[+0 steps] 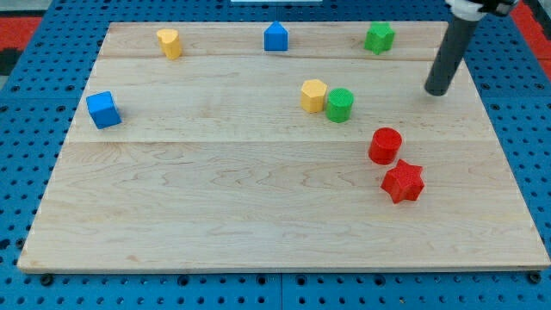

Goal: Place the blue cube vertically to the yellow hexagon

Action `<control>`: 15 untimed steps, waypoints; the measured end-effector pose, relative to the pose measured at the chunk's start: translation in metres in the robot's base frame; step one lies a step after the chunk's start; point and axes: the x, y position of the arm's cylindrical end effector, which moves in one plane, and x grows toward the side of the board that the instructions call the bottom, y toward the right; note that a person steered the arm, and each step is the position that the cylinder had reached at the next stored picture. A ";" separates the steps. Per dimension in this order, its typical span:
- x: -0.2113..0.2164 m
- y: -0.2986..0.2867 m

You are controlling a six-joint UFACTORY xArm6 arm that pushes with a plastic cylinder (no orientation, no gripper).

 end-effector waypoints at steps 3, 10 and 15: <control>0.012 -0.144; -0.029 -0.414; 0.065 -0.402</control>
